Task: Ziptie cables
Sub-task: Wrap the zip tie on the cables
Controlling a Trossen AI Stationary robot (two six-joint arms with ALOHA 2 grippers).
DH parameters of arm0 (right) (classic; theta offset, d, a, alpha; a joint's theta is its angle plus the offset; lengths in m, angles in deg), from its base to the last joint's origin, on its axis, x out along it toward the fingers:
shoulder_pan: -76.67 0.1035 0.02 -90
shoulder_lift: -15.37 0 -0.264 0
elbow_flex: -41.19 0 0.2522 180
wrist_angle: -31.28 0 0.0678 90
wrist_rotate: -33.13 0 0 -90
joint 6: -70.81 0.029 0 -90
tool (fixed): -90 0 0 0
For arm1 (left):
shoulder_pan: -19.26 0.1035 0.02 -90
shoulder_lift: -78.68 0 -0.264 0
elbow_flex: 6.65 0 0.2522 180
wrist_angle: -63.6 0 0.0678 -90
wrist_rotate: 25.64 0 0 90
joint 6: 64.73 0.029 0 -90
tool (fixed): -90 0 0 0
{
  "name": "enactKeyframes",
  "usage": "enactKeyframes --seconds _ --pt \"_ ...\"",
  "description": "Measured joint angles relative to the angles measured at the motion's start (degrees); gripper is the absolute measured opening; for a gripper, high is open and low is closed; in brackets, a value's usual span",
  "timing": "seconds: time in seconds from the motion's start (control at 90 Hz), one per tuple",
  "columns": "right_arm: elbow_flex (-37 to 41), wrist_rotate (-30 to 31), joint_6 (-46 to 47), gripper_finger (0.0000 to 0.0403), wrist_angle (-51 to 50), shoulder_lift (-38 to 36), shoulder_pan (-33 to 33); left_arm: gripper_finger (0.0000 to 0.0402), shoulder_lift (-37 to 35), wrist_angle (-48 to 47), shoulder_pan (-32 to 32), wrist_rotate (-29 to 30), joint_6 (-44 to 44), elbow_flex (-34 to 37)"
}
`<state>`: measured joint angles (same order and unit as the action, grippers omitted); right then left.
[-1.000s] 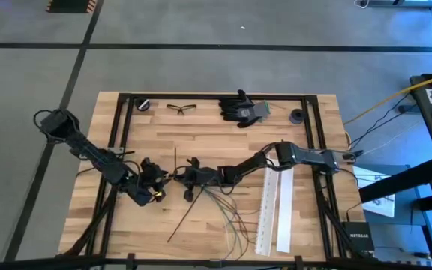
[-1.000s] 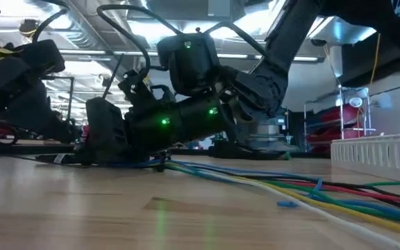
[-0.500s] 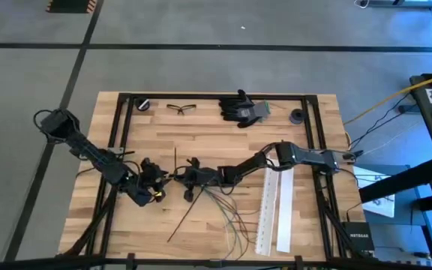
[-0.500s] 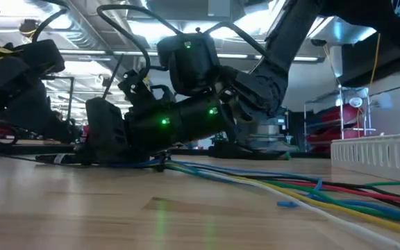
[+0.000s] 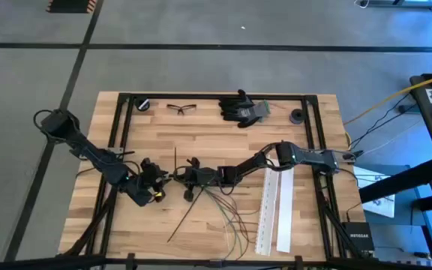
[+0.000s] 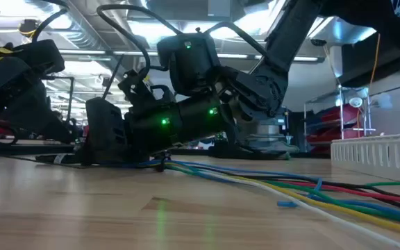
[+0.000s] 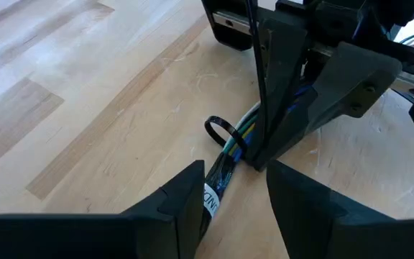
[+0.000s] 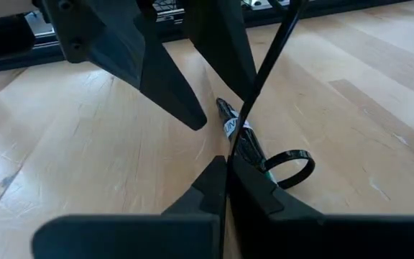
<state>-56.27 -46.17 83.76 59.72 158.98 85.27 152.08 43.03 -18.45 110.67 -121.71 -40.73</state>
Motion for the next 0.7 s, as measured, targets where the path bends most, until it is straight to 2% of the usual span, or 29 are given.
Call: enactKeyframes --seconds 0.156,0.467,0.567,0.7 --pt "0.0 0.0 0.0 0.0000 0.0 0.0 0.0 0.0137 -2.9 -0.1 0.3 -4.5 2.2 0.0" --pt "0.0 0.0 0.0 0.0000 0.0 0.0 0.0 0.0137 -16.3 -1.0 5.3 -13.9 15.7 -1.0" --pt "0.0 0.0 0.0 0.0000 0.0 0.0 0.0 0.0137 -17.0 -3.9 7.0 -14.2 17.0 -0.9" --pt "0.0 0.0 0.0 0.0000 0.0 0.0 0.0 0.0137 -15.3 -3.4 9.9 -14.2 18.4 0.2"
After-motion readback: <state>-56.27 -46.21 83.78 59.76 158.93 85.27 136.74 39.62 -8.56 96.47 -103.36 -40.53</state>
